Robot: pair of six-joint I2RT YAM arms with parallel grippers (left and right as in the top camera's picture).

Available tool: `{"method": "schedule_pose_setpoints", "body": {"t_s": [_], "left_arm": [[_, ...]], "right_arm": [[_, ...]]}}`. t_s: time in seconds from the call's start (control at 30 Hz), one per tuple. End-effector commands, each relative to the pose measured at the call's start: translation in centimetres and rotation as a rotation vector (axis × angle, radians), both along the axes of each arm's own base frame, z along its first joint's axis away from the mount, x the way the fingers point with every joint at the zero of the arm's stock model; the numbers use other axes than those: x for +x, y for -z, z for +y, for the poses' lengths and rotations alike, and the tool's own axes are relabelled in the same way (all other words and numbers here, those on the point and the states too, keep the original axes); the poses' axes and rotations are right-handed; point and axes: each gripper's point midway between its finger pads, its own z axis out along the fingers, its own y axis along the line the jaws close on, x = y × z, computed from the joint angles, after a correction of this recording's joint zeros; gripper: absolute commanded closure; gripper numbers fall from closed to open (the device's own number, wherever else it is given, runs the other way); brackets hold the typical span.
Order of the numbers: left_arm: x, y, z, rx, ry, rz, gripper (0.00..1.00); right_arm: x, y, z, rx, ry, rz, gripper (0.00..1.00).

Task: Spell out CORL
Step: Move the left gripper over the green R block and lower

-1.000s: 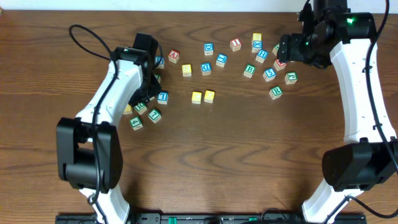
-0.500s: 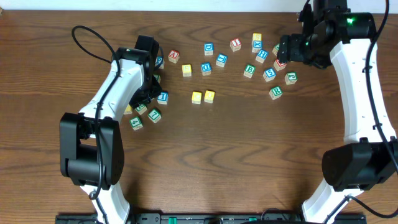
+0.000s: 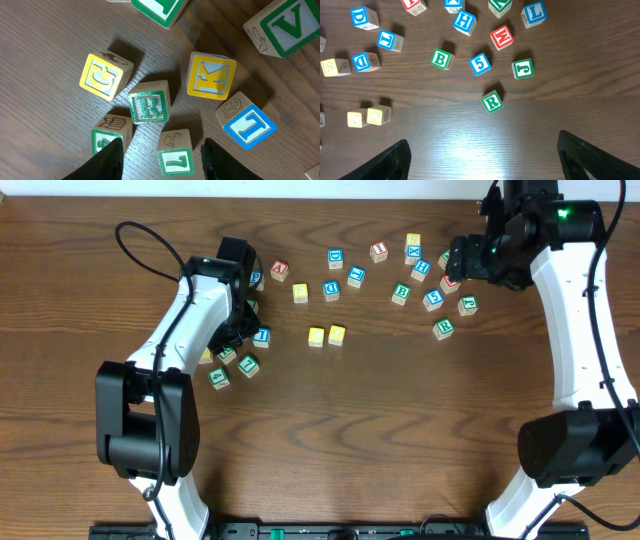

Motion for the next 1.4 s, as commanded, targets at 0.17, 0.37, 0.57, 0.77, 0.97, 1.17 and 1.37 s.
{"method": "schedule_pose_setpoints", "body": {"t_s": [0.17, 0.37, 0.57, 0.77, 0.97, 1.17, 1.37], "left_arm": [[-0.4, 0.6, 0.3, 0.001, -0.037, 0.021, 0.5], [-0.1, 0.7, 0.2, -0.001, -0.037, 0.01, 0.51], [0.6, 0.7, 0.1, -0.006, -0.037, -0.017, 0.5], [0.5, 1.1, 0.1, -0.006, -0.037, -0.017, 0.51], [0.3, 2.4, 0.2, -0.007, -0.037, -0.025, 0.5], [0.6, 2.4, 1.0, 0.014, -0.052, -0.04, 0.51], [0.5, 2.6, 2.1, 0.015, -0.079, -0.033, 0.51]], "right_arm": [[0.0, 0.1, 0.2, 0.007, 0.005, 0.005, 0.12], [0.0, 0.1, 0.2, 0.007, 0.005, 0.005, 0.12], [0.0, 0.1, 0.2, 0.007, 0.005, 0.005, 0.12], [0.0, 0.1, 0.2, 0.006, 0.006, 0.006, 0.12], [0.0, 0.1, 0.3, 0.006, 0.005, 0.006, 0.12], [0.0, 0.1, 0.3, 0.007, 0.005, 0.005, 0.11], [0.0, 0.1, 0.2, 0.006, 0.005, 0.006, 0.11]]}}
